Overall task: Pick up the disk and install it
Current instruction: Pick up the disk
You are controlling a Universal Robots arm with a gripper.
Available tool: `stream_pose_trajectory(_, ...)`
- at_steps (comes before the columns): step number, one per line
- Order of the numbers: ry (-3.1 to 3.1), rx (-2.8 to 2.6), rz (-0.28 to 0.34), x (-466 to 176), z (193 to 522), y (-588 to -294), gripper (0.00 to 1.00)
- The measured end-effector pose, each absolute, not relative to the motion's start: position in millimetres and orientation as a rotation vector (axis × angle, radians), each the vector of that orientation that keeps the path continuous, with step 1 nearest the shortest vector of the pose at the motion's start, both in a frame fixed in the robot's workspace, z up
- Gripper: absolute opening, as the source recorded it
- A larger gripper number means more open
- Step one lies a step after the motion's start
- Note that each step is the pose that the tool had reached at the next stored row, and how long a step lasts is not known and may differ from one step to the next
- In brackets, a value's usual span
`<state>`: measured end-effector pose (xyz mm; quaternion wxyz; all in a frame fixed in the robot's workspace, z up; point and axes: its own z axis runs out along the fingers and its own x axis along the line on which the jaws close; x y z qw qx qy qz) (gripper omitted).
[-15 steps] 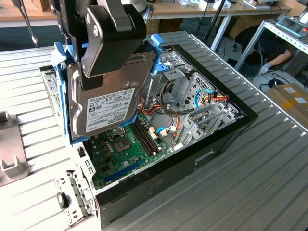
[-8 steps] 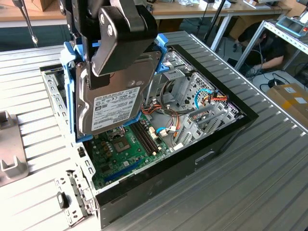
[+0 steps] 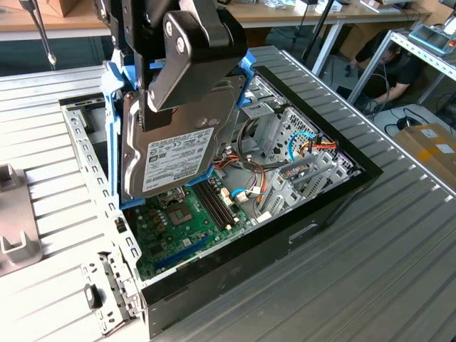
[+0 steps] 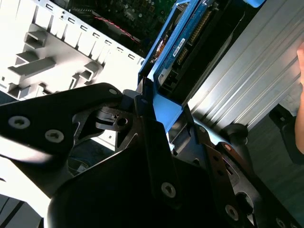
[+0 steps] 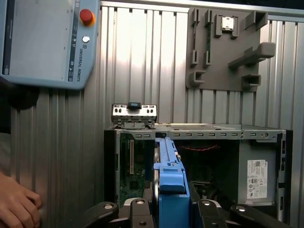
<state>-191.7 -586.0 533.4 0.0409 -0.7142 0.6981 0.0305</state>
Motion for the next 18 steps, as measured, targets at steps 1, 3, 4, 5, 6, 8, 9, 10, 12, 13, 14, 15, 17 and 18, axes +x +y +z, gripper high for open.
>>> stream_pose_trajectory(1, 2.138, -2.187, 0.093, -191, 533, -586, 0.37)
stream_pose_trajectory(3, 2.138, -2.187, 0.093, -190, 533, -586, 0.37)
stream_pose_trajectory(4, 2.138, -2.187, 0.093, -189, 533, -586, 0.37)
stream_pose_trajectory(5, 2.138, -2.187, 0.093, -188, 533, -586, 0.37)
stream_pose_trajectory(6, 2.138, -2.187, 0.093, -187, 533, -586, 0.37)
stream_pose_trajectory(8, 2.138, -2.187, 0.093, -186, 533, -586, 0.37)
stream_pose_trajectory(9, 2.138, -2.187, 0.093, -185, 533, -586, 0.37)
stream_pose_trajectory(10, 2.138, -2.187, 0.093, -184, 533, -586, 0.37)
stream_pose_trajectory(12, 2.138, -2.187, 0.093, -181, 533, -586, 0.37)
stream_pose_trajectory(13, 2.138, -2.187, 0.093, -180, 532, -586, 0.37)
stream_pose_trajectory(14, 2.138, -2.187, 0.093, -178, 532, -586, 0.37)
stream_pose_trajectory(15, 2.138, -2.187, 0.093, -177, 532, -586, 0.37)
stream_pose_trajectory(17, 2.138, -2.187, 0.093, -174, 532, -586, 0.37)
stream_pose_trajectory(18, 2.138, -2.187, 0.093, -173, 532, -586, 0.37)
